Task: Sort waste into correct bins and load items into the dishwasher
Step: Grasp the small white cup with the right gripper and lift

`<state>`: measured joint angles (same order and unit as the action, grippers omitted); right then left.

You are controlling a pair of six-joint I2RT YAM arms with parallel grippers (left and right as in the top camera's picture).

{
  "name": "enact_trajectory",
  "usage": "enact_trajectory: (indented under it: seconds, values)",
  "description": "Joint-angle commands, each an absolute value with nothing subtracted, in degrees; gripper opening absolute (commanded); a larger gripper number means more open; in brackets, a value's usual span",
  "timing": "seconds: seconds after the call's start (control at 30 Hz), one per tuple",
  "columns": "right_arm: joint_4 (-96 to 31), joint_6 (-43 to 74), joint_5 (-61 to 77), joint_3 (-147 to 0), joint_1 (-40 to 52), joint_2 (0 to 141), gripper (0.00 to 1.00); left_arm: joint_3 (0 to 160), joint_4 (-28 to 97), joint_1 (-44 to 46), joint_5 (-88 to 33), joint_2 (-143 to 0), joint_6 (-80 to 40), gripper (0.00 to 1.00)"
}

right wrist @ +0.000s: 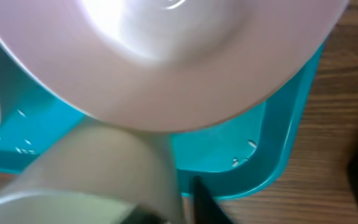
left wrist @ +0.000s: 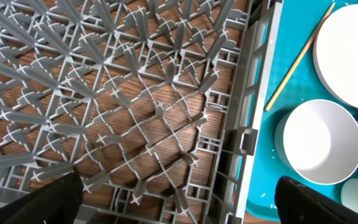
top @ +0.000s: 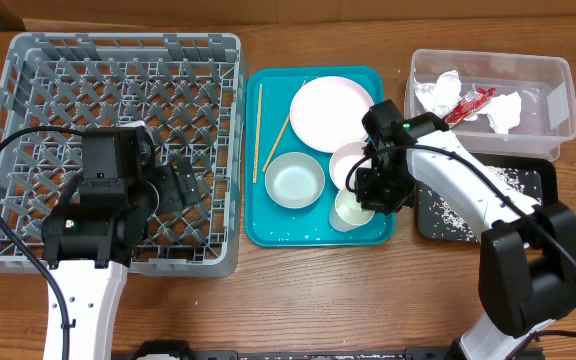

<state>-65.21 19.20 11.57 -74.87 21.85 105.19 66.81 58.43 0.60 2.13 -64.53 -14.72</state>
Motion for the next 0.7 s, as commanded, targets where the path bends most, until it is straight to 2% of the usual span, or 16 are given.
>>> enact_trajectory:
  seconds: [0.0,0.17,0.37,0.57,0.67]
  values:
    - [-64.6,19.6,11.7,-74.7,22.1,104.2,0.04,67.9,58.3,0.4,1.4,-64.5,-15.5,1.0]
    - [-66.9,18.9,12.3,-77.7,22.1,103.0,0.04,67.9,58.2,0.4,1.5,-64.5,-15.5,1.0]
    - [-72.6,13.0,19.9,-88.8,21.0,98.2,0.04,67.9,58.1,0.4,0.6,-64.5,-15.5,1.0]
    - [-70.3,12.2,22.2,-96.6,17.7,95.9,0.04,67.9,55.6,0.4,-11.6,-64.8,-15.5,1.0]
    - [-65.8,12.2,31.5,-96.6,14.4,96.2,0.04,67.9,53.1,0.4,-19.5,-66.0,-15.4,1.0]
